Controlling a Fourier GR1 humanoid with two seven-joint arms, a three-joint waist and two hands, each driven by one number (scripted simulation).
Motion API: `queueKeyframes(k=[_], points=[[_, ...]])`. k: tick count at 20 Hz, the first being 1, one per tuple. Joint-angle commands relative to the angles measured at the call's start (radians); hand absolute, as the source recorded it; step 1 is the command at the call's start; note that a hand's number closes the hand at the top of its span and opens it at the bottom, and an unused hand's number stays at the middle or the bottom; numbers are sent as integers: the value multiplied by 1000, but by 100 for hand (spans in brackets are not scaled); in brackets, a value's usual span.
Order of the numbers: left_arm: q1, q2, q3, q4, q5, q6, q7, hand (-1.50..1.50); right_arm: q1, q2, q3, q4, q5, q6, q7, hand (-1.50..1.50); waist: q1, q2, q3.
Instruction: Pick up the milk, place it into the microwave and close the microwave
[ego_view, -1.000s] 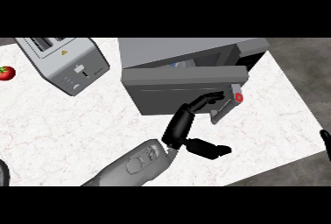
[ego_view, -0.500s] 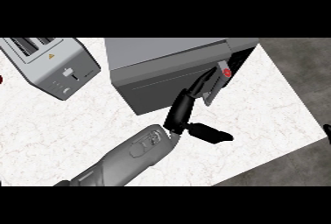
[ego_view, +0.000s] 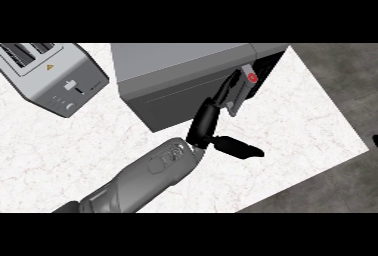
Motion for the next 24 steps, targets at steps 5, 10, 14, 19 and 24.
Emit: queueKeyframes(k=[5, 10, 14, 19, 24], points=[[-57, -10, 11, 47, 68, 23, -35, -150, -30, -43, -30, 14, -43, 4, 32, -150, -27, 6, 2], [-65, -10, -3, 71, 95, 29, -55, -150, -49, -48, -37, 10, -70, -6, 44, -150, -37, 6, 2], [-80, -10, -6, 79, 121, 31, -69, -150, -49, -63, -41, 13, -93, -4, 64, -150, -47, 5, 2], [-81, -10, -22, 91, 143, 37, -103, -150, -63, -87, -54, 19, -111, 4, 75, -150, -50, 6, 3], [-95, -10, -40, 99, 169, 42, -119, -150, -83, -105, -63, 28, -131, 6, 88, -150, -53, 7, 3]])
